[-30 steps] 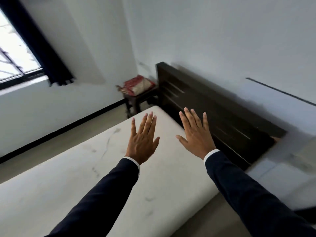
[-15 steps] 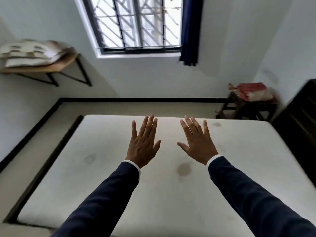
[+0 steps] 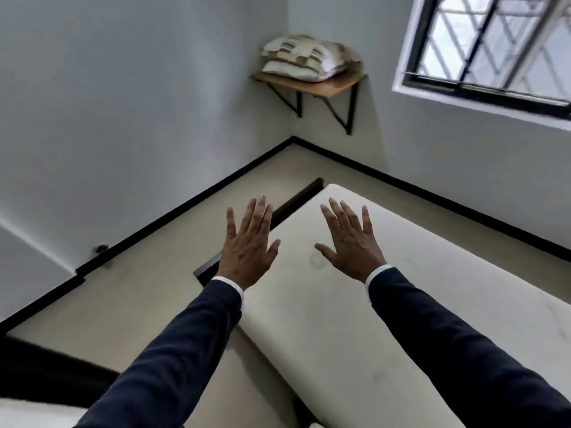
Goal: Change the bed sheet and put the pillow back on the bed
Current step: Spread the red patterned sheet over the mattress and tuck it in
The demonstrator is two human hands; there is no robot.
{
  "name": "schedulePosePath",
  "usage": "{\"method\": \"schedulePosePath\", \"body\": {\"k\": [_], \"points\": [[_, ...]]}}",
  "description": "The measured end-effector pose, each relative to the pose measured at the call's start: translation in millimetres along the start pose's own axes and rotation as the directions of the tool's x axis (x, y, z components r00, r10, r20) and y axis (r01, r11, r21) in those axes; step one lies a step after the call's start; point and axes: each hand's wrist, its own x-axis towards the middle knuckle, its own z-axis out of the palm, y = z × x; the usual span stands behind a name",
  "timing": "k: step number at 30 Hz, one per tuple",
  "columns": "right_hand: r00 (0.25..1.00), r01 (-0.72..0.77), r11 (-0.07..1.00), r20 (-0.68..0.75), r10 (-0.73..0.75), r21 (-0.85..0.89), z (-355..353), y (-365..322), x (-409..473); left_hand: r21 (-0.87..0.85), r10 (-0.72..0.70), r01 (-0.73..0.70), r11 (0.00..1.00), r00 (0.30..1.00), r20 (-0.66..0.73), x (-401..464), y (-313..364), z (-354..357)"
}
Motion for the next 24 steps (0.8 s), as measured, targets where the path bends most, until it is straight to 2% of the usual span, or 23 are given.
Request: {"method": "schedulePosePath", "body": {"k": [5, 9, 17, 20, 24], "points": [[0.993, 0.115, 0.990, 0.000, -0.115, 0.077, 45.0, -54.2, 98.2, 0.082, -0.103, 0.102, 0.991, 0.995, 0.010, 17.8, -91.4, 20.2], [0.988, 0.153, 0.975, 0.007, -0.156, 0.164, 70.3, -90.4, 181.0, 0.135, -0.161, 0.154, 0.979, 0.986, 0.043, 47.1, -158.5, 33.7], [0.955, 0.282, 0.944, 0.047, -0.294, 0.169, 117.6, -167.6, 317.1, 0.188, -0.256, 0.241, 0.952, 0.965, 0.056, 81.9, -276.7, 68.9], [0.947, 0.305, 0.939, 0.059, -0.317, 0.158, 138.4, -202.2, 363.5, 0.179, -0.313, 0.297, 0.938, 0.947, 0.071, 87.3, -330.5, 89.8], [0.943, 0.320, 0.936, 0.050, -0.330, 0.146, 163.3, -254.6, 425.2, 0.184, -0.313, 0.300, 0.936, 0.948, 0.050, 102.8, -407.7, 113.7]]}}
